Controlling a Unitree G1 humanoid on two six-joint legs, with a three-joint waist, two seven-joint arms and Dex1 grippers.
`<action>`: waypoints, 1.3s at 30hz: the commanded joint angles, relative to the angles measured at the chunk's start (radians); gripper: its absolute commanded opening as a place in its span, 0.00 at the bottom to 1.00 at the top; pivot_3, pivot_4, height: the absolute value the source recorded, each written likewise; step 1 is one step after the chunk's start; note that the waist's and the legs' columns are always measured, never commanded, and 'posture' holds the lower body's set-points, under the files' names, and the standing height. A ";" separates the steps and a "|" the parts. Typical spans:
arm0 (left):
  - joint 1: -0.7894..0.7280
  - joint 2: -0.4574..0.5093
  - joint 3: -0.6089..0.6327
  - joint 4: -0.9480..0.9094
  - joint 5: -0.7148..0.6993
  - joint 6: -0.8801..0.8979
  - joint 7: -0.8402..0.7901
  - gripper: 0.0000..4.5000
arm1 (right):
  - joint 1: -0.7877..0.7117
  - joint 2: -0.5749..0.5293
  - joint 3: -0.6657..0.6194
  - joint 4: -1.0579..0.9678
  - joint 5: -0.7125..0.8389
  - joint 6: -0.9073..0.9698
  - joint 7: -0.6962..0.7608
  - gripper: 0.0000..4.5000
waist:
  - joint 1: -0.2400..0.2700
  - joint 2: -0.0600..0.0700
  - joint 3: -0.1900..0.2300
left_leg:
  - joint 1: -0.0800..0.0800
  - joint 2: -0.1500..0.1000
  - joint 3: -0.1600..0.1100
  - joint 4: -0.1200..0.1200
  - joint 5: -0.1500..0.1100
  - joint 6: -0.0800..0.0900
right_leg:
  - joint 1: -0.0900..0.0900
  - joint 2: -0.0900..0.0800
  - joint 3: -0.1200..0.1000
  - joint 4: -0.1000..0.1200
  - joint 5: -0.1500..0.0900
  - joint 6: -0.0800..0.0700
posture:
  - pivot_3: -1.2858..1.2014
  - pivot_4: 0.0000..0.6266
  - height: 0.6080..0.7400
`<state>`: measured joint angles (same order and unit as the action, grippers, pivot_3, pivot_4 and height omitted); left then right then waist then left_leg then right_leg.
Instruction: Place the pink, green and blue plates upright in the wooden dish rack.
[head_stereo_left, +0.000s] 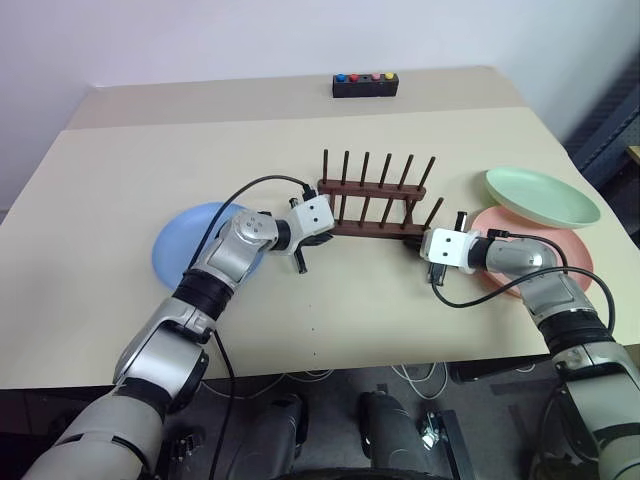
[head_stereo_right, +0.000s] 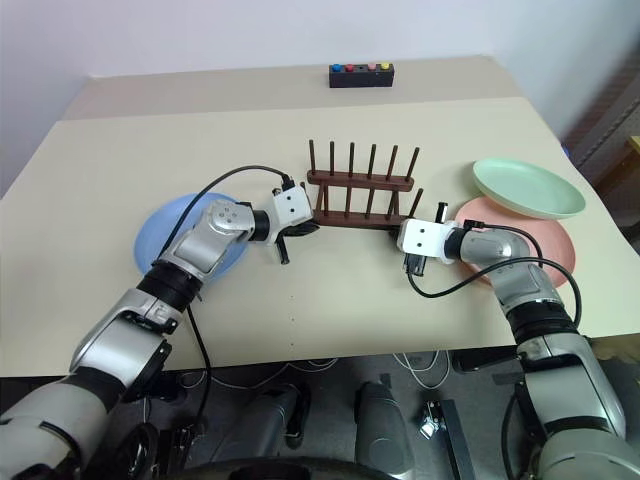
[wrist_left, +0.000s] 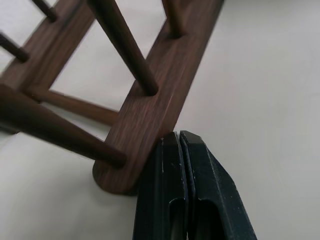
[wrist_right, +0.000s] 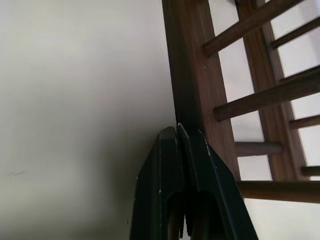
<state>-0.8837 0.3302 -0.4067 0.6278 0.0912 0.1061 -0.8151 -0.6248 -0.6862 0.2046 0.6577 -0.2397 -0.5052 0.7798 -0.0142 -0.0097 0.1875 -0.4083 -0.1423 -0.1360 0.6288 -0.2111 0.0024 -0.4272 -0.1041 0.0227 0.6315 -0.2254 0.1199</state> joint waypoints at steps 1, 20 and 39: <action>-0.053 -0.022 0.052 0.079 0.004 -0.068 0.030 0.00 | -0.095 0.011 0.023 0.105 -0.075 -0.064 -0.101 0.01 | 0.000 0.000 0.000 | 0.000 0.000 0.000 0.000 0.000 0.000 | 0.000 0.000 0.000 0.000 0.000 0.000 | 0.52 0.24 1.00; -0.191 -0.065 0.140 0.439 0.039 -0.233 0.097 0.00 | -0.379 0.100 0.158 0.514 -0.290 -0.165 -0.441 0.01 | -0.008 0.000 0.000 | 0.000 0.000 0.000 0.000 0.001 -0.002 | -0.001 0.001 0.000 0.001 0.000 0.001 | 0.52 0.24 1.00; -0.143 -0.023 0.373 0.194 -0.261 0.137 -0.265 0.06 | -0.365 0.079 0.020 0.441 -0.018 -0.094 -0.046 0.13 | -0.027 0.000 0.000 | -0.001 0.000 -0.001 0.001 0.002 -0.002 | -0.001 0.001 0.000 0.001 0.001 0.001 | 0.52 0.24 1.00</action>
<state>-1.0324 0.2781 -0.0758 0.9414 -0.0878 0.1626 -0.9890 -0.9935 -0.5730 0.2824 1.1609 -0.3552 -0.6301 0.6183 -0.0414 -0.0102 0.1878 -0.4099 -0.1423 -0.1371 0.6299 -0.2095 0.0002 -0.4282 -0.1031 0.0226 0.6327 -0.2249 0.1211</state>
